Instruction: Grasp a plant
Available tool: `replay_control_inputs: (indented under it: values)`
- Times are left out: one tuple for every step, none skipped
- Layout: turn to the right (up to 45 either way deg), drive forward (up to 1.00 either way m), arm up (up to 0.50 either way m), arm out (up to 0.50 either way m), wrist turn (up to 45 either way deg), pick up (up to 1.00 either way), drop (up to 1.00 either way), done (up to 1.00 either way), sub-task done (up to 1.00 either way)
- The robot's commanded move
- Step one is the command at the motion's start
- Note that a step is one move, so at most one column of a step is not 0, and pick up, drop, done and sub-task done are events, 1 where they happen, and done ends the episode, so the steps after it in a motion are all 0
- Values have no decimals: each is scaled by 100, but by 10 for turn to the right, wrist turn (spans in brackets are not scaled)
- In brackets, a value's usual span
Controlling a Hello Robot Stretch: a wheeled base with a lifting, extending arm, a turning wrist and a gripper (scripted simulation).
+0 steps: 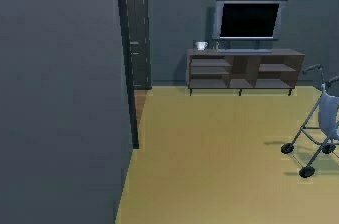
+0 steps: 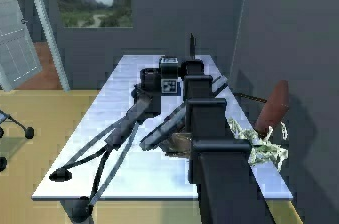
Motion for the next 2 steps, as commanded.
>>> replay_control_inputs:
  values:
    - [0,0,0,0,450,0,0,0,0]
    - [0,0,0,0,450,0,0,0,0]
